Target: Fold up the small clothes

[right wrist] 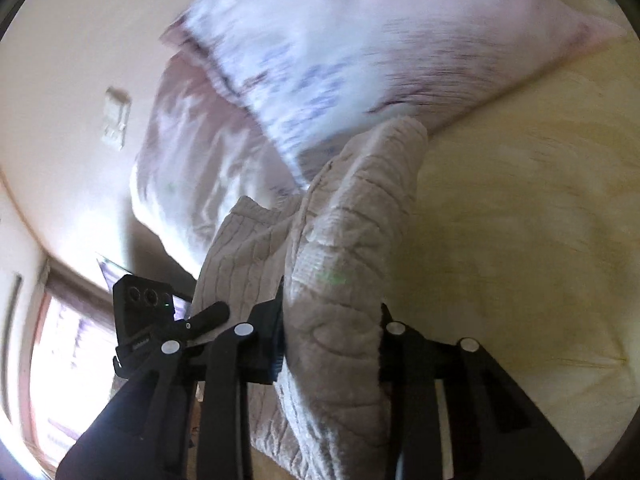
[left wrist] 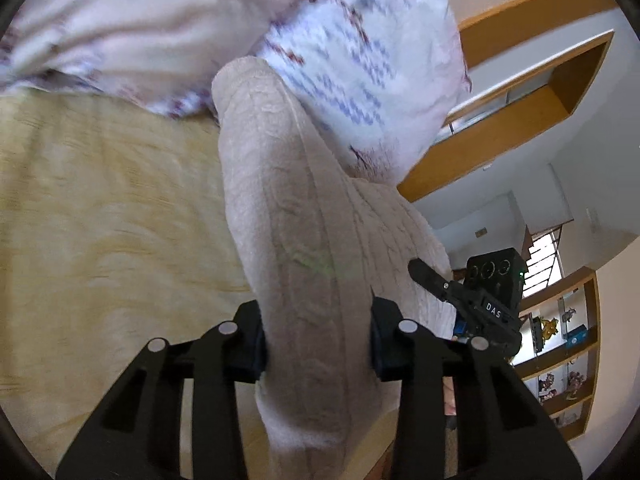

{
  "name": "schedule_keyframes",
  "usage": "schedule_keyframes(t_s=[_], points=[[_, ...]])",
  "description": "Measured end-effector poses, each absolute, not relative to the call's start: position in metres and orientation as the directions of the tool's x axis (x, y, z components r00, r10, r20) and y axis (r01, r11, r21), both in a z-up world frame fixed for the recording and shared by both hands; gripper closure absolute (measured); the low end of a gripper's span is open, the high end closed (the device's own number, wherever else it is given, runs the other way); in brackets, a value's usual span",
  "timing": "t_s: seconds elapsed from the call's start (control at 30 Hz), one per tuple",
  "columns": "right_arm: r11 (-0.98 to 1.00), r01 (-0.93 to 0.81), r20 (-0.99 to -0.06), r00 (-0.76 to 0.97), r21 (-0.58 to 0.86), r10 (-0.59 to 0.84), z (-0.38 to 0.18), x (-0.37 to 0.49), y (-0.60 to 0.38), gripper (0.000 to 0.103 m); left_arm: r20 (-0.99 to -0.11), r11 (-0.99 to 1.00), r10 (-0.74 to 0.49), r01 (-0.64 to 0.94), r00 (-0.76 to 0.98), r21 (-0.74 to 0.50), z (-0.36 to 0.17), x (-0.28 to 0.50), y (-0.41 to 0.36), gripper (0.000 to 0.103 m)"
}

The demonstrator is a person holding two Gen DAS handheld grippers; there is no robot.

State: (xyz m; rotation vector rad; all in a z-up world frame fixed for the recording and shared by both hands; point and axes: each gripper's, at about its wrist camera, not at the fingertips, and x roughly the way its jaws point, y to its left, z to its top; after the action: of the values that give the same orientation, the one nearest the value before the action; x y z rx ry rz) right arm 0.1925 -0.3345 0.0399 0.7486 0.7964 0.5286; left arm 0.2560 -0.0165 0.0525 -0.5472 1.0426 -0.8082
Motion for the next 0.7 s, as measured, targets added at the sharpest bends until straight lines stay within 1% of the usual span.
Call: schedule_keyframes(t_s=[0.07, 0.17, 0.27, 0.3, 0.33, 0.4, 0.47, 0.53, 0.6, 0.63, 0.67, 0.7], points=[[0.654, -0.196, -0.44, 0.597, 0.731, 0.671, 0.046, 0.198, -0.308, 0.074, -0.538, 0.615, -0.787, 0.305, 0.303, -0.727, 0.056, 0.255, 0.007, 0.065], [0.699, -0.238, -0.475, 0.585, 0.674, 0.657, 0.047, 0.209, -0.27, 0.074, -0.562, 0.648, -0.756, 0.263, 0.337, -0.714, 0.05, 0.259, 0.042, 0.064], [0.729, -0.205, -0.567, 0.505, 0.654, 0.65, 0.023, 0.232, -0.237, 0.073, -0.615, 0.695, -0.707, 0.181, 0.348, -0.696, 0.027, 0.265, 0.071, 0.062], [0.747, -0.17, -0.608, 0.48, 0.642, 0.632, 0.013, 0.237, -0.232, 0.07, -0.642, 0.712, -0.687, 0.141, 0.339, -0.688, 0.014, 0.268, 0.078, 0.06], [0.755, -0.139, -0.629, 0.468, 0.641, 0.62, 0.004, 0.242, -0.23, 0.066, -0.633, 0.695, -0.701, 0.118, 0.327, -0.709, 0.005, 0.27, 0.083, 0.059], [0.718, -0.12, -0.603, 0.459, 0.685, 0.652, 0.001, 0.242, -0.239, 0.065, -0.603, 0.659, -0.729, 0.094, 0.323, -0.746, -0.004, 0.271, 0.091, 0.056], [0.698, -0.099, -0.591, 0.458, 0.709, 0.664, 0.004, 0.239, -0.251, 0.065, -0.613, 0.676, -0.715, 0.11, 0.337, -0.728, 0.001, 0.268, 0.09, 0.054], [0.697, -0.098, -0.579, 0.481, 0.71, 0.658, 0.01, 0.232, -0.262, 0.065, -0.639, 0.721, -0.673, 0.137, 0.372, -0.679, 0.012, 0.263, 0.09, 0.052], [0.699, -0.108, -0.564, 0.51, 0.707, 0.649, 0.018, 0.224, -0.27, 0.065, -0.669, 0.776, -0.612, 0.155, 0.422, -0.611, 0.025, 0.257, 0.089, 0.043], [0.704, -0.111, -0.561, 0.522, 0.702, 0.642, 0.02, 0.222, -0.273, 0.065, -0.693, 0.827, -0.544, 0.164, 0.474, -0.537, 0.032, 0.251, 0.088, 0.04], [0.711, -0.114, -0.561, 0.532, 0.694, 0.634, 0.022, 0.22, -0.276, 0.065, -0.711, 0.87, -0.479, 0.167, 0.516, -0.465, 0.039, 0.245, 0.085, 0.034], [0.716, -0.119, -0.561, 0.539, 0.687, 0.628, 0.023, 0.219, -0.276, 0.065, -0.725, 0.906, -0.411, 0.165, 0.552, -0.388, 0.044, 0.239, 0.084, 0.031]])
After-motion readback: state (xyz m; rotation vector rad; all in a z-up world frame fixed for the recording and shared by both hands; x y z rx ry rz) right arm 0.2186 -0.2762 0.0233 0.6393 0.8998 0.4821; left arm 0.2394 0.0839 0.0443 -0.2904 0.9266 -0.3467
